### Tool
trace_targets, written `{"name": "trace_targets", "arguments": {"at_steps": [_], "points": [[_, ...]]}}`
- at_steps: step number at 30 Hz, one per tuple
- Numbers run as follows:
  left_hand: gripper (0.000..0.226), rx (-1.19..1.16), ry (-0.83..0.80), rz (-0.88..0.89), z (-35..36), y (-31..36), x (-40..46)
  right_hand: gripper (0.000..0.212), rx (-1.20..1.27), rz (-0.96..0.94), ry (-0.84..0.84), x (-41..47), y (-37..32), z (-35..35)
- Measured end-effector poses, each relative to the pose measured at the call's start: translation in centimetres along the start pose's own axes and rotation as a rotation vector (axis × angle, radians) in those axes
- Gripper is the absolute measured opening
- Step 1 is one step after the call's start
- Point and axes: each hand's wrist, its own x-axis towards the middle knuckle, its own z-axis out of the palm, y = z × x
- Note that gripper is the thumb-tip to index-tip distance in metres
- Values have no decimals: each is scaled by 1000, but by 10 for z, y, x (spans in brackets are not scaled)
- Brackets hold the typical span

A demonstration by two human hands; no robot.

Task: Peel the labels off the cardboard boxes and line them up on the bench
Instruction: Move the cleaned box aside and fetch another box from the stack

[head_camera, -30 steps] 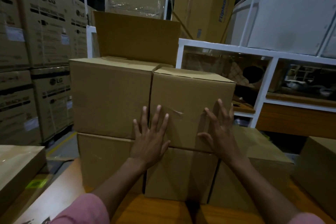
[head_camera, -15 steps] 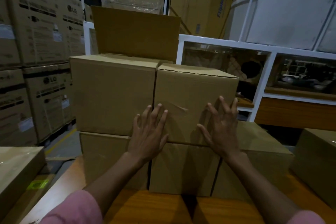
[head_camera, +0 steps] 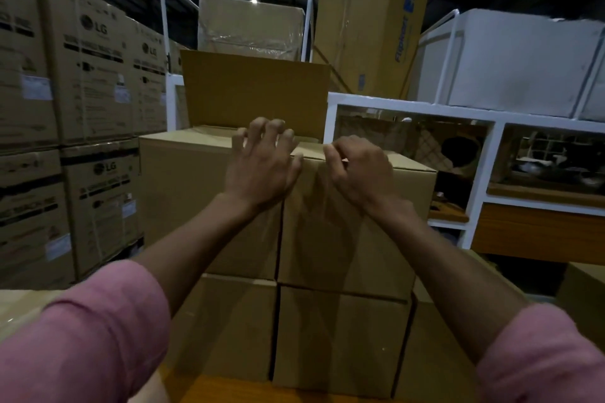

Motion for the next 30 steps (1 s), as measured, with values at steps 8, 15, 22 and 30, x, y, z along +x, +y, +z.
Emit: {"name": "trace_targets", "arguments": {"at_steps": [8,15,22,30], "points": [[59,-28,-128,-140,25,-27,7,77,-295,112,-306,19,34,4],[50,-123,-26,-165,30,-28,7,69,-203,58,-199,9,37,6],[50,-21,-56,-155,36,-26,10,66,-203,44,-145,6,37,8],[59,-28,-129,-154,29,-22,10,69,-239,60,-146,7,40,8]]}}
